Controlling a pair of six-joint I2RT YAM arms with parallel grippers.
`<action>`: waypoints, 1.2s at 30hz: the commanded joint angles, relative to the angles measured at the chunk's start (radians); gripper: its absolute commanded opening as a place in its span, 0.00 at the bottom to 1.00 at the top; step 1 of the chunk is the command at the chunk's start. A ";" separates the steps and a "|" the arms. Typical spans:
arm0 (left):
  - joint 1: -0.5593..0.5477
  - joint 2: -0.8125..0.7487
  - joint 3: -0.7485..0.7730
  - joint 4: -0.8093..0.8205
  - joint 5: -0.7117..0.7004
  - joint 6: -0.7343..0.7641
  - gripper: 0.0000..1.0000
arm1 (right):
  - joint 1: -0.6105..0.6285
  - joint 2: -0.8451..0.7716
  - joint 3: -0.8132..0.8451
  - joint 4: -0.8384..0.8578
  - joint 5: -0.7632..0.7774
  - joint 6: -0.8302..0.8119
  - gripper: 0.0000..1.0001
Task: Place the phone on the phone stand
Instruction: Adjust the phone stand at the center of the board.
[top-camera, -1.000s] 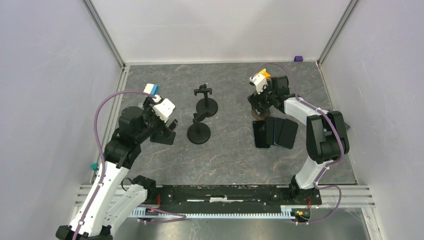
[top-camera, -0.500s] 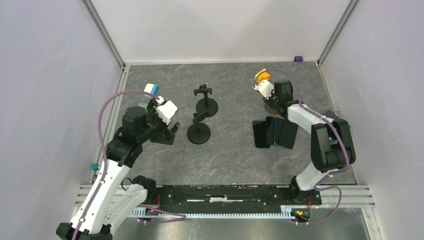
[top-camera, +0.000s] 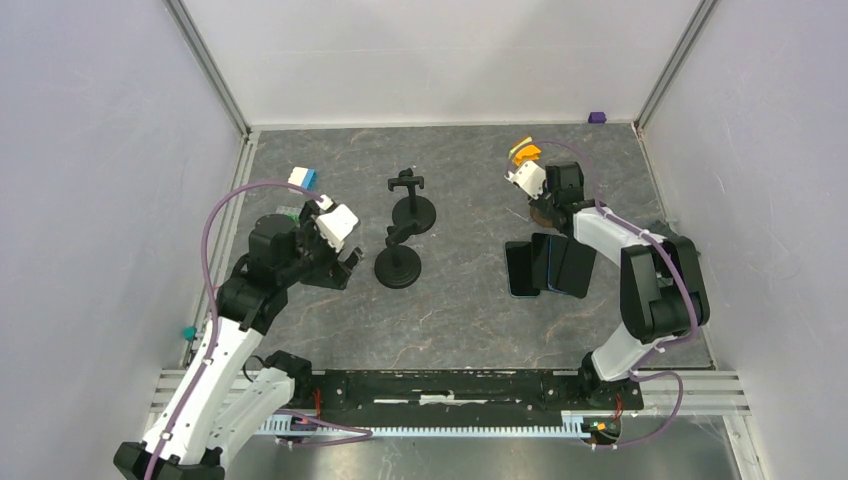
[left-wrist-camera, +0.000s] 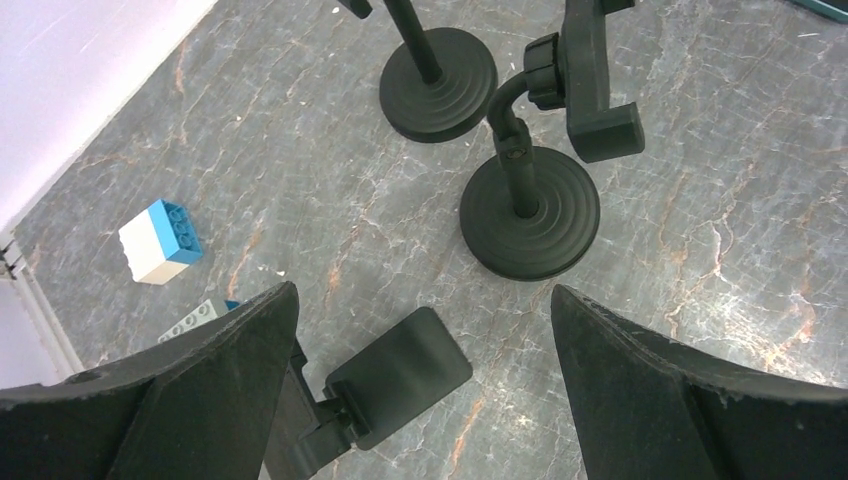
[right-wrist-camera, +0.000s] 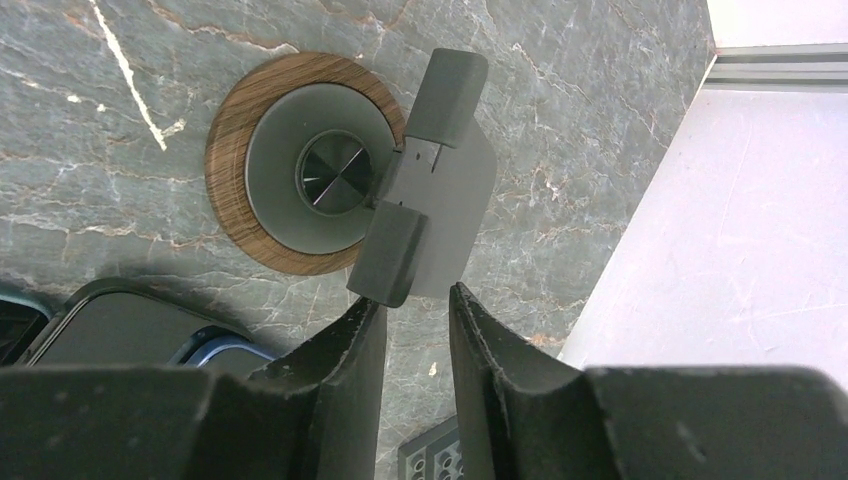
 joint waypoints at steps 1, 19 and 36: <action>-0.005 0.020 -0.001 0.053 0.063 -0.022 1.00 | 0.000 0.030 0.065 0.047 0.039 -0.009 0.33; -0.033 0.088 -0.053 0.197 0.245 -0.012 1.00 | -0.003 0.055 0.088 0.100 -0.014 -0.004 0.34; -0.077 0.146 0.025 0.164 0.333 -0.084 0.83 | 0.095 -0.201 0.151 -0.179 -0.737 0.213 0.96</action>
